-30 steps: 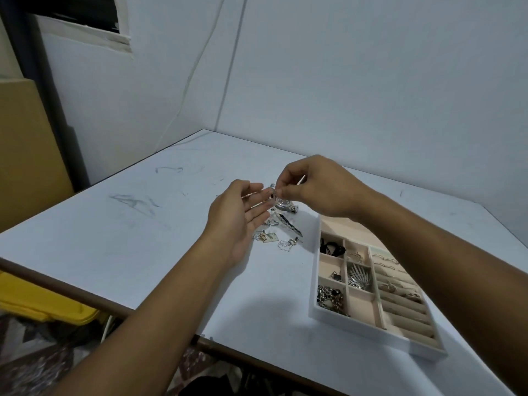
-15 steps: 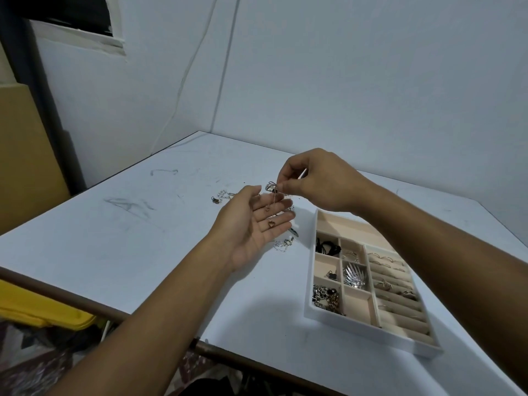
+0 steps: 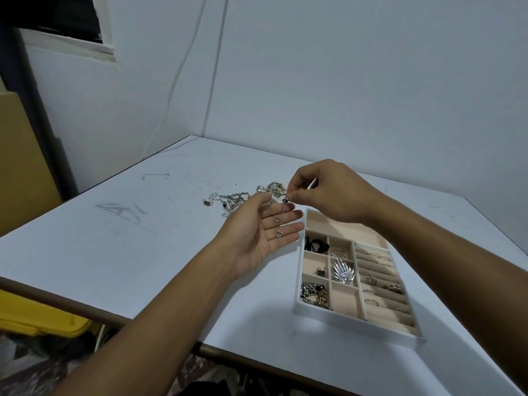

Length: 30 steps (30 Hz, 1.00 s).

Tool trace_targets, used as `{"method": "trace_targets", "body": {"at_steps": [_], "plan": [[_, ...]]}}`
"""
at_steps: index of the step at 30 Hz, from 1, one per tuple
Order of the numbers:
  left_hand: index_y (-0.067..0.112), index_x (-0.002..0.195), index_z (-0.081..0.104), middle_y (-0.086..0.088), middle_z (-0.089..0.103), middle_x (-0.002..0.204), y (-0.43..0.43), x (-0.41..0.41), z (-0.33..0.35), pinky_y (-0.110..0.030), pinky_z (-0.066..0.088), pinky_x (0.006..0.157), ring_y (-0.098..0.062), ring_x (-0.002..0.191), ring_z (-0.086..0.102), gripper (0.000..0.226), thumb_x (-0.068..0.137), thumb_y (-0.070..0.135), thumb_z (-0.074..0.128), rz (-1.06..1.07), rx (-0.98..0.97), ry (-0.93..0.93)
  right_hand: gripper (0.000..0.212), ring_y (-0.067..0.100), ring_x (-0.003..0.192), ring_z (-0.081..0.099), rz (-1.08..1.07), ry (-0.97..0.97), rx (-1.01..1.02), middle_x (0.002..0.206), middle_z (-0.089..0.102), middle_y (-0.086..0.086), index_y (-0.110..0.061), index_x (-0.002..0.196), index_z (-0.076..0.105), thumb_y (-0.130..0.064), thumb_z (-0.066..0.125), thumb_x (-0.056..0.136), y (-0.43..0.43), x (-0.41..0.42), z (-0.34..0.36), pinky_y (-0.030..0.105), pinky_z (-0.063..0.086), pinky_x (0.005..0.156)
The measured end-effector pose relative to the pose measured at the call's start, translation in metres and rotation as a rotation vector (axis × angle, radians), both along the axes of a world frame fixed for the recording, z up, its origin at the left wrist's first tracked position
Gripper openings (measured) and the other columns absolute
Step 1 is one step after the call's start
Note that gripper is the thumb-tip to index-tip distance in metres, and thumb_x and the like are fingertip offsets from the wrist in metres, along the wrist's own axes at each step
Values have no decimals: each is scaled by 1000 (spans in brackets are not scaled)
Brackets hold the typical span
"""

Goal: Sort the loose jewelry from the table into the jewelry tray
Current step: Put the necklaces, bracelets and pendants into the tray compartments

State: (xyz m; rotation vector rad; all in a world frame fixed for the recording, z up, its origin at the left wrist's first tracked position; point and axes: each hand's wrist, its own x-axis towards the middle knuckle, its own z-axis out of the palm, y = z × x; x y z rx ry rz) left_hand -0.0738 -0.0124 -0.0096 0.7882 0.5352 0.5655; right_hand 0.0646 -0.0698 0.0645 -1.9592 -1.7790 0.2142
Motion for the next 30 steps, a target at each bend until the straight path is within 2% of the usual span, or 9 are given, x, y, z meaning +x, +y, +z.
{"method": "trace_targets", "body": {"at_steps": [5, 9, 12, 15, 17, 20, 22, 26, 30], "plan": [[-4, 112, 62, -19, 71, 104, -10, 7, 1, -38, 57, 84, -31, 92, 69, 46, 98, 35, 42, -72, 19, 25, 8, -1, 70, 56, -26, -6, 5, 80, 69, -13, -26, 79, 71, -24, 67, 86, -22, 9, -2, 16, 40, 63], [-2, 103, 64, -21, 70, 103, -20, 13, 3, -36, 59, 78, -30, 87, 70, 42, 98, 34, 43, -112, 35, 37, 9, -5, 66, 55, -49, 15, 23, 76, 67, -15, -28, 78, 71, -25, 68, 86, -42, 15, -4, 8, 37, 58], [-2, 103, 63, -21, 70, 101, -30, 16, 3, -36, 59, 77, -30, 84, 70, 43, 98, 35, 44, -149, 50, 50, 9, 1, 68, 56, -68, 23, 33, 75, 67, -16, -29, 77, 71, -26, 68, 85, -57, 18, -5, 13, 40, 60], [-1, 102, 63, -20, 72, 98, -39, 19, 5, -38, 58, 83, -31, 89, 71, 43, 98, 36, 43, -182, 82, 80, 10, 4, 68, 57, -87, 43, 44, 75, 67, -16, -29, 76, 70, -27, 68, 85, -71, 21, -6, 18, 42, 62], [-1, 106, 62, -21, 72, 101, -45, 21, 6, -40, 55, 88, -33, 96, 69, 44, 98, 37, 43, -201, 95, 94, 9, 3, 66, 56, -99, 56, 51, 74, 67, -15, -29, 76, 70, -27, 69, 85, -79, 22, -6, 17, 41, 61], [-2, 108, 61, -22, 71, 103, -53, 23, 8, -39, 56, 86, -33, 96, 70, 44, 98, 38, 43, -224, 103, 106, 9, 0, 62, 53, -113, 65, 63, 71, 65, -17, -29, 76, 71, -26, 69, 84, -90, 23, -7, 10, 39, 56], [-1, 106, 61, -21, 72, 99, -58, 23, 8, -39, 56, 86, -33, 93, 70, 43, 98, 38, 43, -238, 116, 128, 9, 1, 60, 53, -123, 77, 61, 71, 65, -16, -28, 75, 70, -26, 70, 83, -97, 23, -8, 10, 39, 55], [-4, 111, 62, -24, 70, 106, -65, 22, 8, -43, 52, 95, -36, 103, 67, 50, 98, 40, 42, -299, 155, 165, 10, 7, 66, 57, -149, 100, 52, 71, 64, -16, -29, 73, 70, -27, 71, 83, -111, 23, -13, 18, 42, 59], [-5, 117, 60, -25, 68, 110, -72, 22, 8, -47, 47, 101, -36, 108, 65, 56, 98, 43, 40, -341, 193, 200, 10, 11, 71, 59, -171, 121, 45, 73, 65, -15, -30, 73, 70, -27, 71, 83, -122, 24, -17, 17, 42, 58]]}}
